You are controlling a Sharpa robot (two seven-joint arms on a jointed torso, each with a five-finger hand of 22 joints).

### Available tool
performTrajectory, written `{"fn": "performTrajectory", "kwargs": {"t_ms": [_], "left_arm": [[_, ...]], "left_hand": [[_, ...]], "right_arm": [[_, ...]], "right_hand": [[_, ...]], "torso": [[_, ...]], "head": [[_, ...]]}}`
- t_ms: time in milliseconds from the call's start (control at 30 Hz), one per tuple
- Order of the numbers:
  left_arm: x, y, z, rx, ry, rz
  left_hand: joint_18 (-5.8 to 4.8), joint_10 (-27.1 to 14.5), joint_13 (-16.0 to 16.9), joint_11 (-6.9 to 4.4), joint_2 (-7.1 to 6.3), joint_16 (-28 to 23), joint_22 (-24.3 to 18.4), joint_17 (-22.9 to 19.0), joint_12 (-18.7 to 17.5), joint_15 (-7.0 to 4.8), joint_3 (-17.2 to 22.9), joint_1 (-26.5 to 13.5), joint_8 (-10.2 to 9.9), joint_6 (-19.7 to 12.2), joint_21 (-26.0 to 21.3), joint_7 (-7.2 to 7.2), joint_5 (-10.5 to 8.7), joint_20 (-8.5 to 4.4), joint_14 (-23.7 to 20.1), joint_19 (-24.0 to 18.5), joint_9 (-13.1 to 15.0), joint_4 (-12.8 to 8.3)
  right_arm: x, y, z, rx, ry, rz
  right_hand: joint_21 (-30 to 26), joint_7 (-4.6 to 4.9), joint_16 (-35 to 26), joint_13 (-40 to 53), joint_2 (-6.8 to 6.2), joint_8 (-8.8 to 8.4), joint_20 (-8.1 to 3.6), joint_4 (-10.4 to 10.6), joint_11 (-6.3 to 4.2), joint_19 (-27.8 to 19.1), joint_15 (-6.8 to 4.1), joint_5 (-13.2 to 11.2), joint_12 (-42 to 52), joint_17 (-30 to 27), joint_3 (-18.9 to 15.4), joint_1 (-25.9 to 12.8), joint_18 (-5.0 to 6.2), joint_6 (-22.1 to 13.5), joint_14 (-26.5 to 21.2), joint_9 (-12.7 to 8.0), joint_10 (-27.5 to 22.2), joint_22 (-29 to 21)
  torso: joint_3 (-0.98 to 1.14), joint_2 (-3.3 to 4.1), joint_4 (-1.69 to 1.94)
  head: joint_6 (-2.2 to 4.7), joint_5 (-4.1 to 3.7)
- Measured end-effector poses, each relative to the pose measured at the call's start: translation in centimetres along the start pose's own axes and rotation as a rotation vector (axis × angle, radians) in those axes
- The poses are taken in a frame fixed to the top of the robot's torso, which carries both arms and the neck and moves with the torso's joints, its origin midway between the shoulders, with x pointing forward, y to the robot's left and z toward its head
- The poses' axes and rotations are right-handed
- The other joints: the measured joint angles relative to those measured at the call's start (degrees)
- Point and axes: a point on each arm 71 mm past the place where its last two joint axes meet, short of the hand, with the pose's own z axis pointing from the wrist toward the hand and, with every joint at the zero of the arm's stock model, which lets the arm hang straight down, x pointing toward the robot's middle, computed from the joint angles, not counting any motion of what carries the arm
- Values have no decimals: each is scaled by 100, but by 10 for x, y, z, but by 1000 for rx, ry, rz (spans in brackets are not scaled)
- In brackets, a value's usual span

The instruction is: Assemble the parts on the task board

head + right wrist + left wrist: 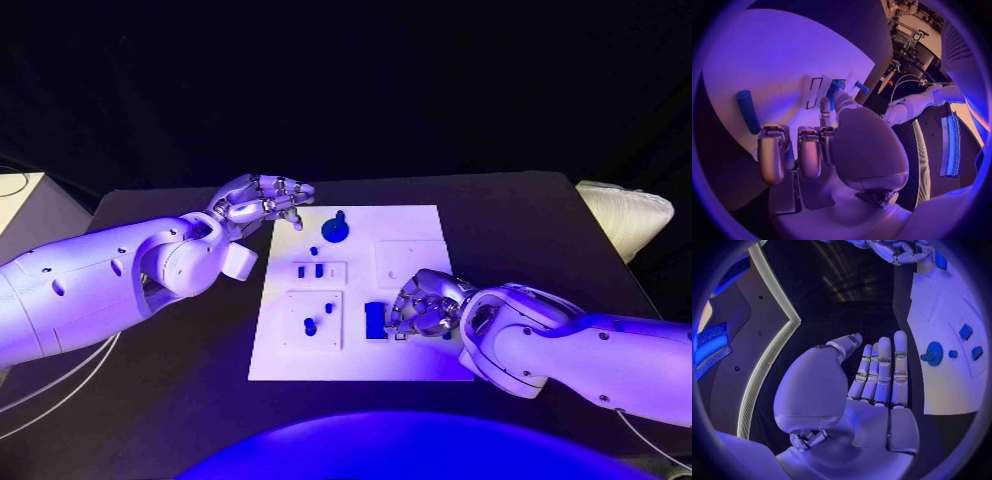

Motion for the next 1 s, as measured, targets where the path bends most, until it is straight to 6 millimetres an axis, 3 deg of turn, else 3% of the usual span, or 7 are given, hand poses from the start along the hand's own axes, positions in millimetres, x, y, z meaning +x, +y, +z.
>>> {"fn": "performTrajectory", "kwargs": {"t_ms": [67, 200, 400, 633, 1000], "left_arm": [[0, 0, 0, 0, 0, 0], [0, 0, 0, 0, 0, 0], [1, 1, 1, 0, 2, -1], [4, 3, 2, -3, 8, -5], [3, 5, 0, -6, 7, -5]], "left_hand": [[0, 0, -4, 0, 0, 0, 0, 0, 0, 0, 0, 0, 0, 0, 0, 0, 0, 0, 0, 0, 0, 0], [0, -52, -12, 9, 0, 0, 0, 0, 0, 0, 0, 0, 0, 0, -21, 0, 0, 0, 0, 0, 0, 0], [0, -51, -12, 9, 0, 0, 0, 0, 0, 0, 0, 0, 0, 0, -21, 0, 0, 0, 0, 0, 1, 0], [0, -51, -11, 9, 0, 0, 0, 0, 0, 0, 0, 0, 0, 0, -21, 0, 0, 0, 0, 0, 1, 0], [0, -51, -11, 9, 0, 0, 0, 0, 0, 21, 0, 0, 0, 0, -21, 0, 0, 0, -21, 0, -7, 0]], "right_arm": [[-2, -1, -3, -9, 0, 11], [-10, -2, -11, -49, -9, 48], [-32, -12, -23, -78, -47, 87], [-63, -53, -33, -2, -119, 84], [-71, -83, -50, 51, -148, 12]], "right_hand": [[0, 82, 0, 0, -8, -114, 0, 0, 86, 0, 52, 0, 70, 0, 0, -8, 0, -167, 13, -49, -13, 0], [-29, 180, 0, 0, -38, -222, 37, 0, 150, -5, 100, 24, 93, 0, 0, -38, 0, -303, 12, -93, -10, 0], [-34, 189, 0, -1, -47, -261, 68, -24, 164, -15, 115, 24, 93, -1, 24, -38, 1, -326, 11, -109, -14, 0], [-66, 253, 0, -1, -97, -338, 104, -24, 210, -21, 157, 24, 68, -1, 23, 57, 1, -389, 11, -142, -8, 0], [-67, 223, 0, -1, -177, -338, 125, 6, 210, 0, 157, 24, 41, -2, -61, 42, 1, -330, 11, -142, -8, 2]], "torso": [[-1, 0, -1], [-3, -2, -9], [-11, -17, -12], [-28, -49, -15], [-28, -65, -26]], "head": [[0, -10], [0, -40], [1, -144], [48, -200], [38, -238]]}}
